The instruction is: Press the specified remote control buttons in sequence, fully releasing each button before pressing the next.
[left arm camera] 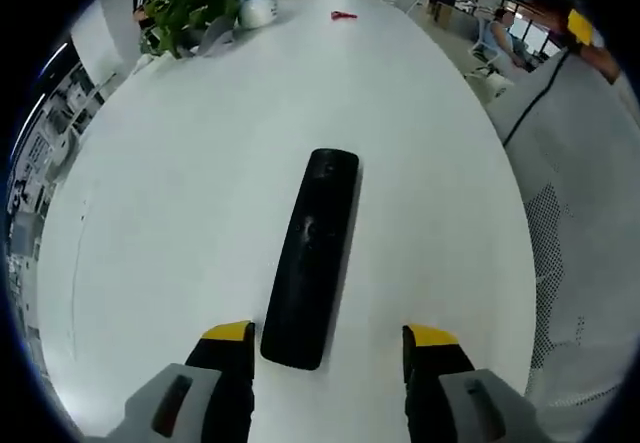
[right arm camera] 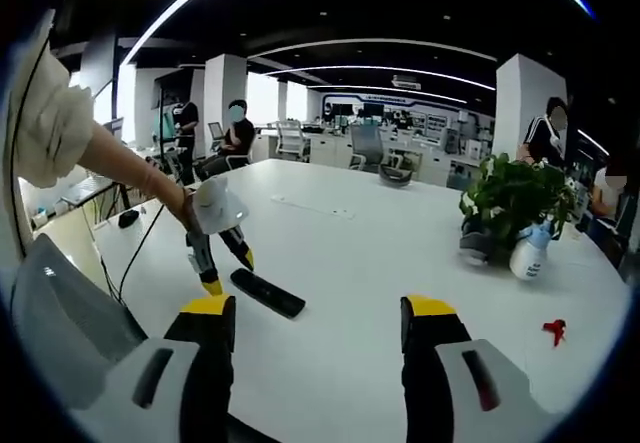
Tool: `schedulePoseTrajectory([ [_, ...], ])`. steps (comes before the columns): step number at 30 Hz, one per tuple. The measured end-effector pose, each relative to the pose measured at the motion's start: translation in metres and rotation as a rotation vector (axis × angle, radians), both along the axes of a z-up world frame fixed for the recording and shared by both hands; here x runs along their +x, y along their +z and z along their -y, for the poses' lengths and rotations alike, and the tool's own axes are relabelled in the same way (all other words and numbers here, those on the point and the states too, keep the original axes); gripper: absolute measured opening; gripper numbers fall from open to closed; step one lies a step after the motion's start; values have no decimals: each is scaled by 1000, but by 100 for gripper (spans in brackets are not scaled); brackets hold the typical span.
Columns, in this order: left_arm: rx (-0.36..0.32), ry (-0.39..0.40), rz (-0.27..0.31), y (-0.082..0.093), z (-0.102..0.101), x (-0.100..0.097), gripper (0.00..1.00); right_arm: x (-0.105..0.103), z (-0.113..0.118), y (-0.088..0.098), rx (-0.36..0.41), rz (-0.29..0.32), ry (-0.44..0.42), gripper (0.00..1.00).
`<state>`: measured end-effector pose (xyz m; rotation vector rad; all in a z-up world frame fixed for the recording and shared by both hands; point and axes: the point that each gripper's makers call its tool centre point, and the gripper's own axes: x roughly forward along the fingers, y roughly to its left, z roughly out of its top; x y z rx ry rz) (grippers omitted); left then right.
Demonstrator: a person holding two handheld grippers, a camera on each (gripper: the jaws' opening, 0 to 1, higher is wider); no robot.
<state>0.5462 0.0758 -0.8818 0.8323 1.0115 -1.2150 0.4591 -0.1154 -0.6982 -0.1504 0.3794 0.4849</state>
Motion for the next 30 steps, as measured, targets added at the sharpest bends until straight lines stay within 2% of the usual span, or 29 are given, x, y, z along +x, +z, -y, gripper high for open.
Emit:
schedulePoseTrajectory([
  [3, -6, -11, 2, 1, 1, 2, 48, 0, 1, 0, -1, 0, -4, 69],
  [8, -6, -16, 6, 1, 2, 4, 39, 1, 3, 0, -5, 1, -13, 68],
  [13, -2, -19, 25, 2, 0, 7, 25, 1, 4, -1, -9, 1, -18, 68],
  [30, -2, -12, 4, 2, -1, 3, 24, 1, 5, 0, -3, 1, -23, 68],
])
